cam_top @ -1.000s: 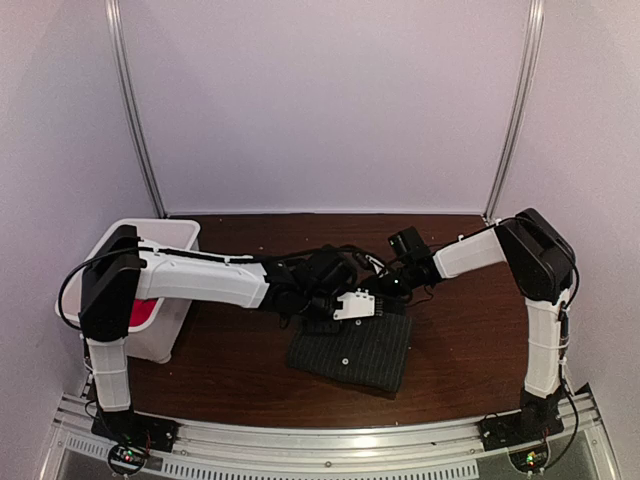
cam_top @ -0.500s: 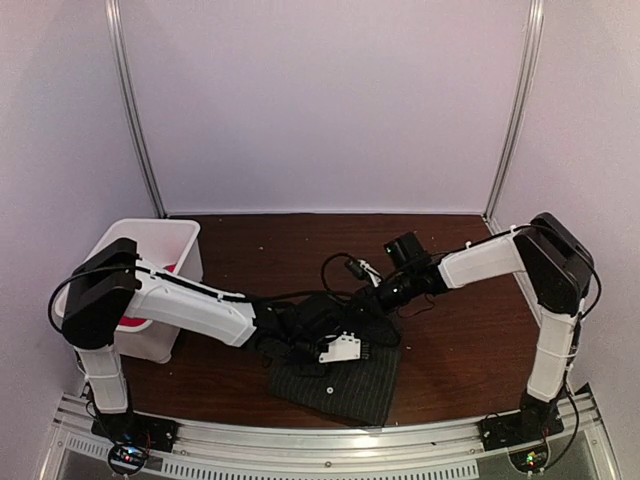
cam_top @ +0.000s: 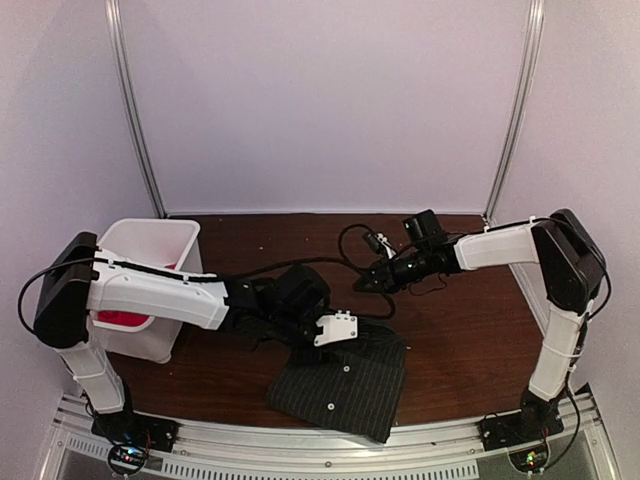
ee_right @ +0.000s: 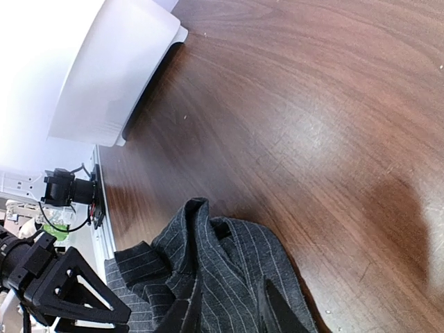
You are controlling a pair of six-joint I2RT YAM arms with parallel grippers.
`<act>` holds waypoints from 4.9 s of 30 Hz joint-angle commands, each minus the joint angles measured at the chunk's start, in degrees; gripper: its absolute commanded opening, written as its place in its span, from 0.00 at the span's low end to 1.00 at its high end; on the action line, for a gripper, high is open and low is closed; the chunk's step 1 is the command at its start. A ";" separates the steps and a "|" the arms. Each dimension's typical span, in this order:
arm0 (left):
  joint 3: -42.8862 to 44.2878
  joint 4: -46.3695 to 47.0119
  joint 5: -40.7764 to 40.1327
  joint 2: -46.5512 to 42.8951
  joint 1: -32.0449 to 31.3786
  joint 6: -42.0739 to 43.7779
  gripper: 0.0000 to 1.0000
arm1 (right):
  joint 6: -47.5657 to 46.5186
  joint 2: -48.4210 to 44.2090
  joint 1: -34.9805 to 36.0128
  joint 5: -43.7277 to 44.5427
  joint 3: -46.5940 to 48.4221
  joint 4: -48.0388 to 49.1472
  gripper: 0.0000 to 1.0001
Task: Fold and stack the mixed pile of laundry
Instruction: Fold the 2/3-rectangle-folded shirt at the corner of the board, then smooth out the square-folded shirt at the center of the board.
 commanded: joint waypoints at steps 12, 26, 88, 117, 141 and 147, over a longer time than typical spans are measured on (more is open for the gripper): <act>4.29 1.78 10.67 7.87 3.37 1.20 0.63 | 2.78 9.98 3.86 -5.76 0.28 1.11 0.10; 7.45 -2.75 9.43 7.31 3.89 2.96 0.01 | 1.03 16.08 3.87 -3.73 1.24 -0.57 0.06; 13.31 13.87 -0.61 12.86 8.61 13.07 0.00 | -0.70 19.31 3.06 -3.95 8.06 -4.95 0.12; 1.99 13.31 13.41 -0.96 22.27 -19.59 0.54 | -0.44 -19.79 -15.05 0.34 -10.34 -6.78 0.62; -0.35 24.48 30.68 10.19 26.80 -29.71 0.27 | 3.01 -19.30 -8.76 -0.24 -31.44 13.26 0.49; -2.95 28.15 31.33 10.38 28.96 -33.58 0.00 | 1.70 -15.97 -8.83 2.91 -26.33 11.16 0.01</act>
